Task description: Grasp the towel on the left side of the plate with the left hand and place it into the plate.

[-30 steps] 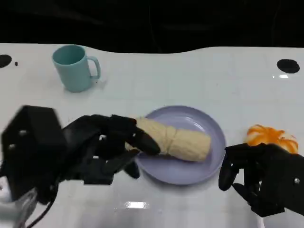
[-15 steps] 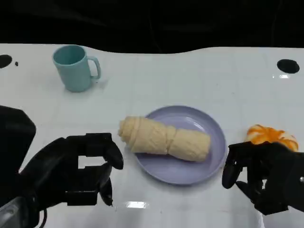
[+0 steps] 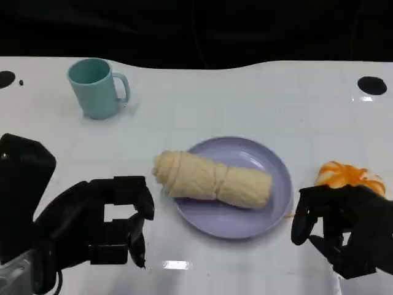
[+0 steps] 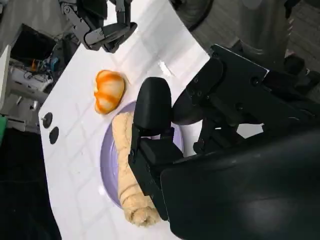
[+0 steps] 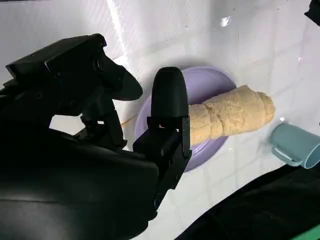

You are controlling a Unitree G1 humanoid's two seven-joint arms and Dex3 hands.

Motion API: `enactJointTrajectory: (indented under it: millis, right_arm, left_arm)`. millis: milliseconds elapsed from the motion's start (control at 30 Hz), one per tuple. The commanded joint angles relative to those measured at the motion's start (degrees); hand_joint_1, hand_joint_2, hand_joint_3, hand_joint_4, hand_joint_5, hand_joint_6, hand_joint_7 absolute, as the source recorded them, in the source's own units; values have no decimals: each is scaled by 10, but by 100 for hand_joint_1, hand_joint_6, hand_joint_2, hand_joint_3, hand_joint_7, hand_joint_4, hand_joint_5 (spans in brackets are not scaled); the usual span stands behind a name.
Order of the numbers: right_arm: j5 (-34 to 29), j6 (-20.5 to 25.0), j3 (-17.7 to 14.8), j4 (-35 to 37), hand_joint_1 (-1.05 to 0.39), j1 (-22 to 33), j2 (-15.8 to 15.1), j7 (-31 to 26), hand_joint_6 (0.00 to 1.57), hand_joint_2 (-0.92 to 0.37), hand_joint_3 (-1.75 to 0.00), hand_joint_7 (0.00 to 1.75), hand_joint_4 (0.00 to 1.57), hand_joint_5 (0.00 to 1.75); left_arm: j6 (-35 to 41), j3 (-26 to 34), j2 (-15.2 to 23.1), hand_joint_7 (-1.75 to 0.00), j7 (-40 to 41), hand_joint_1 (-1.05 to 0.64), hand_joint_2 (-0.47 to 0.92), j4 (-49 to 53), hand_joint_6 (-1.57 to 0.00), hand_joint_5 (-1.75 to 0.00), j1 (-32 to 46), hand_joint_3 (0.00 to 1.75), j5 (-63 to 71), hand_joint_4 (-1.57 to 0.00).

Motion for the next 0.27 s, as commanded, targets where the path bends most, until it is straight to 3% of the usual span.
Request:
enactJointTrajectory:
  millis: [33,267]
  right_arm:
    - [4,3,-11,-4,0,5,-7,4,70,-58,-105,139,71,173]
    - [4,6,-13,-4,1,2,-9,6,69,-60,-102,140,70,173]
  left_arm:
    - [-7,-2,11,-167,8,-10,49,8,-72,-175,-2,135,-2,-84]
    - [-7,-6,12,-165,14,-11,49,9,-73,-175,-6,135,0,-84]
